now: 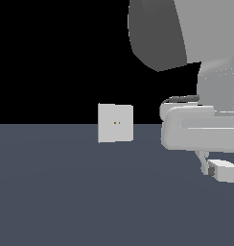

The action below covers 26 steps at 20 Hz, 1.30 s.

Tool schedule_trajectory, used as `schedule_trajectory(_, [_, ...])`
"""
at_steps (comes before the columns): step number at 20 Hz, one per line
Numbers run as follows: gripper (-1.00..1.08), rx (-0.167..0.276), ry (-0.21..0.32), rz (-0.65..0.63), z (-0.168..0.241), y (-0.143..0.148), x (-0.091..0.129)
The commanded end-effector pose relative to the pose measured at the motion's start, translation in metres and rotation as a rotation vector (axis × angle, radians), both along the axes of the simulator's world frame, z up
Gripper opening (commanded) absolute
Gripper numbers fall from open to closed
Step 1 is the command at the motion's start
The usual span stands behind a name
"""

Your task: Plug the charger into the wall socket.

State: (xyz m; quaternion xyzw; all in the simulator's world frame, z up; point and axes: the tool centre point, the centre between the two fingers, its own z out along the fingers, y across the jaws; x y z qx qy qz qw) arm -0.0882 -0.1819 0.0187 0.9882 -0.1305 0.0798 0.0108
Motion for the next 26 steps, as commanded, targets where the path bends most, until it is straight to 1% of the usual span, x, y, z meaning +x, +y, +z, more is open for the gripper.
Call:
schedule_trajectory(1, [-1.0, -0.001, -0.001, 0.054, 0.007, 0.011, 0.009])
schedule_trajectory(5, [-1.0, -0.002, -0.001, 0.186, 0.024, 0.04, 0.027])
schedule_trajectory(9, [-1.0, -0.003, -0.001, 0.354, 0.046, 0.08, 0.043])
schedule_trajectory(12, [-1.0, -0.003, -0.001, 0.467, 0.06, 0.109, 0.05])
schedule_trajectory(15, [-1.0, -0.002, -0.001, 0.549, 0.07, 0.13, 0.053])
schedule_trajectory(20, [-1.0, -0.001, -0.001, 0.628, 0.08, 0.151, 0.054])
schedule_trajectory(26, [-1.0, 0.0, -0.001, 0.642, 0.081, 0.155, 0.054])
